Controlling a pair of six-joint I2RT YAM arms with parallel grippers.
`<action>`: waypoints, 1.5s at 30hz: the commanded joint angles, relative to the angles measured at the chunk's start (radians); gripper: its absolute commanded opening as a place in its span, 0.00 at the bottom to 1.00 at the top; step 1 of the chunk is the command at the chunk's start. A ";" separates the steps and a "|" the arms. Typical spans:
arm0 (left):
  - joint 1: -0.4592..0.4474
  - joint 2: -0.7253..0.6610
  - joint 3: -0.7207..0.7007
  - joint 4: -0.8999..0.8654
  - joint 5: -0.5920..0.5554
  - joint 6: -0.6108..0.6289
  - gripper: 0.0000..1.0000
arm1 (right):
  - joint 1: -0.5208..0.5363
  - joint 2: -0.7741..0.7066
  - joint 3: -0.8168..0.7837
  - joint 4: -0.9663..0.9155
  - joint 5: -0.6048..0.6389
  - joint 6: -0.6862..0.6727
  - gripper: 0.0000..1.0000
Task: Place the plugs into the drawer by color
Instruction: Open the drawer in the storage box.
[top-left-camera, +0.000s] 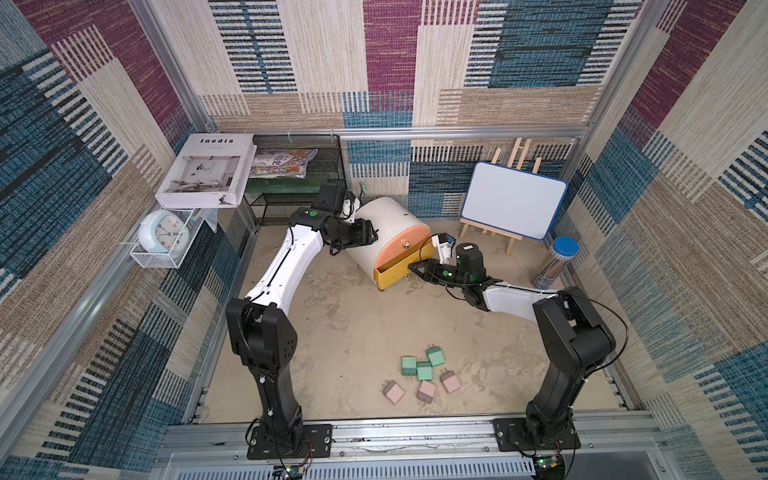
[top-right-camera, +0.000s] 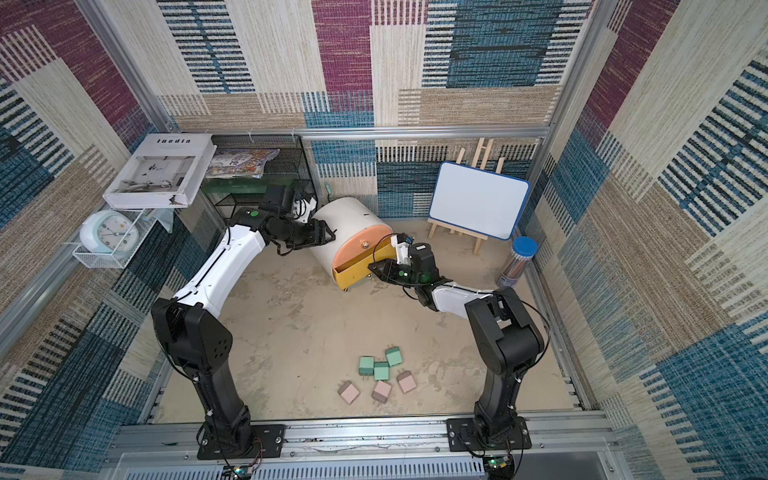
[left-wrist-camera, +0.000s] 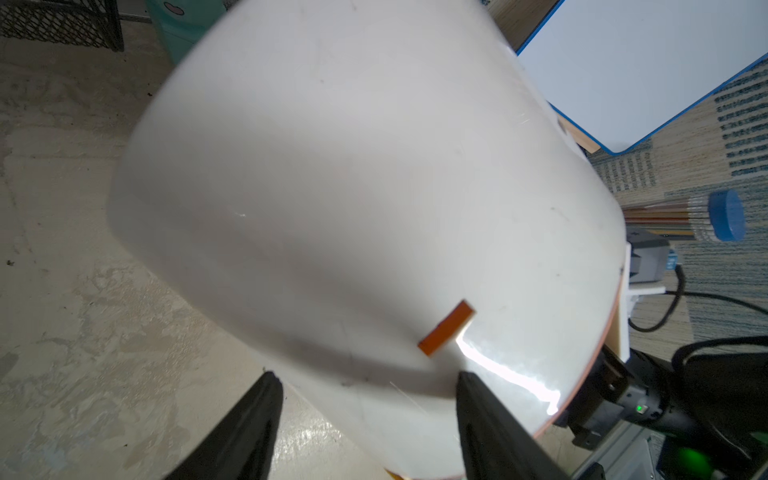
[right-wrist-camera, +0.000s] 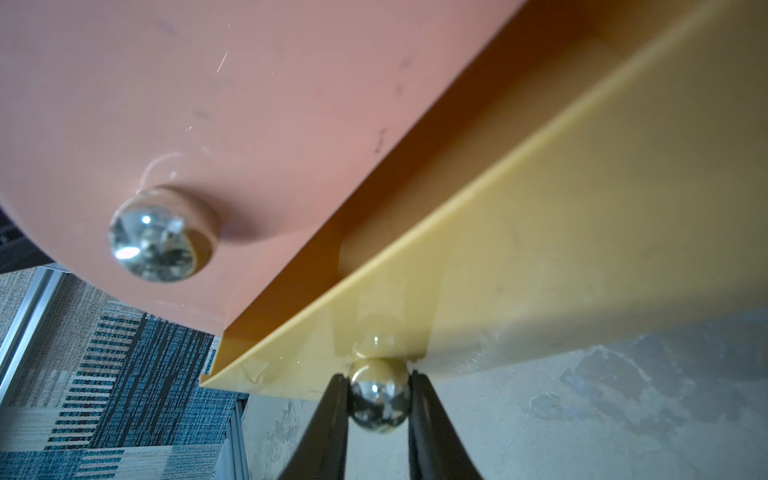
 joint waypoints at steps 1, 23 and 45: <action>0.002 0.004 0.001 0.009 -0.009 0.010 0.70 | 0.000 -0.044 -0.037 0.061 -0.011 -0.016 0.12; 0.002 -0.012 -0.017 0.013 -0.024 0.015 0.70 | 0.013 -0.262 -0.290 0.004 0.048 -0.036 0.13; 0.002 -0.006 -0.030 0.023 -0.018 0.010 0.70 | 0.014 -0.274 -0.238 -0.100 0.085 -0.109 0.23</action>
